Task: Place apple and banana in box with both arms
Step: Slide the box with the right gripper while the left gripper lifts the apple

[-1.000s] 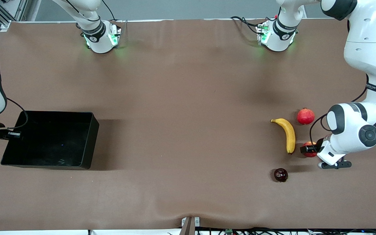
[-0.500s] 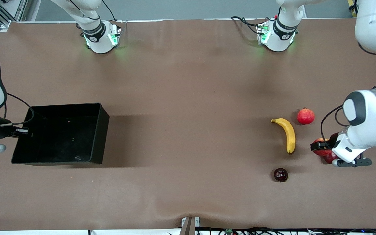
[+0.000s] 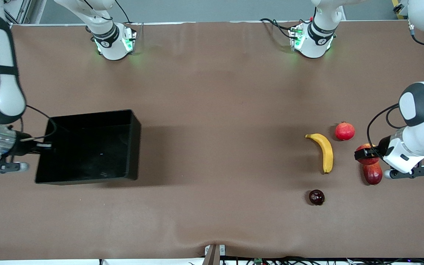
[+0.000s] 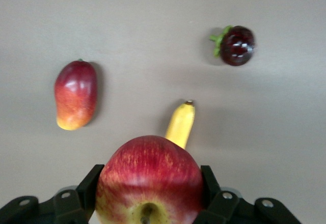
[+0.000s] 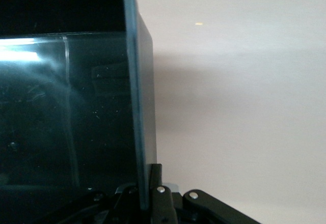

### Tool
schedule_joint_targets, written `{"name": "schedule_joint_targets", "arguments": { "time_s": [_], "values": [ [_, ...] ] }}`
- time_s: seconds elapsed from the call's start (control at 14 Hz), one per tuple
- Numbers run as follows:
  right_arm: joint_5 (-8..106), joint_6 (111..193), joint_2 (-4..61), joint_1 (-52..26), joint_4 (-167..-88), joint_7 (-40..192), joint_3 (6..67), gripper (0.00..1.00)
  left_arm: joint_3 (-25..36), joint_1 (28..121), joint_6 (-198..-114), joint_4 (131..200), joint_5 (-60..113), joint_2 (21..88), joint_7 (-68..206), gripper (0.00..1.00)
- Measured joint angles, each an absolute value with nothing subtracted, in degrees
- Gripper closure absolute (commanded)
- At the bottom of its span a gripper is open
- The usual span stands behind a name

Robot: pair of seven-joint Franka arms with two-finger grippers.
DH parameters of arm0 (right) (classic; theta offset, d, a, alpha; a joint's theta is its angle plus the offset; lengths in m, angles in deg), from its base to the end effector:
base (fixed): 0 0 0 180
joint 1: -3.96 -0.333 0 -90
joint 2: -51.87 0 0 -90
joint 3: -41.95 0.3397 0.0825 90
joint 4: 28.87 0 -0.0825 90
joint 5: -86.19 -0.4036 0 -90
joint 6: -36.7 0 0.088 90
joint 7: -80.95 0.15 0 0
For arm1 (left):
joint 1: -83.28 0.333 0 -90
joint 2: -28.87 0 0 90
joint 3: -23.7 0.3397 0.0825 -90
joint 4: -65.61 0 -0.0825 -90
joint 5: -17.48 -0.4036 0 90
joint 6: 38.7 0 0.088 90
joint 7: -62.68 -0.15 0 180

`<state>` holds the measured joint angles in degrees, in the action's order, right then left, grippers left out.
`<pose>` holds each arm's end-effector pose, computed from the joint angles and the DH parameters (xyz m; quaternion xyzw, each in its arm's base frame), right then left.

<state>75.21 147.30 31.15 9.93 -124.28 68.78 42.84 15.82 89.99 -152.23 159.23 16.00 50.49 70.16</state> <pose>0.6692 -0.0394 0.3620 -0.9945 -0.0232 0.0339 0.0968 0.6855 -0.0029 0.3704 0.9984 0.0542 -0.0141 0.0125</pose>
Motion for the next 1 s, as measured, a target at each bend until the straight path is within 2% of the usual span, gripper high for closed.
{"name": "schedule_joint_targets", "arguments": {
  "time_s": [0.29, 0.57, 0.79, 1.0],
  "values": [
    [74.99, 147.78, 31.98, -2.41, -124.3, 82.86, 43.09, 1.0, 11.86, 89.86, -150.83, 159.34, 16.0, 49.88, 75.75, 1.0],
    [74.99, 154.46, 31.47, -16.36, -124.93, 101.23, 43.18, 1.0, 8.67, 89.81, -149.57, 159.42, 16.0, 49.84, 78.98, 1.0],
    [75.05, 159.67, 28.99, -25.37, -125.6, 112.26, 43.14, 1.0, 7.23, 89.59, -148.75, 159.5, 16.0, 49.84, 81.3, 1.0],
    [75.08, 163.1, 25.09, -30.62, -125.68, 117.07, 43.04, 1.0, 7.0, 88.21, -148.8, 158.62, 16.0, 49.93, 83.56, 1.0]
  ]
}}
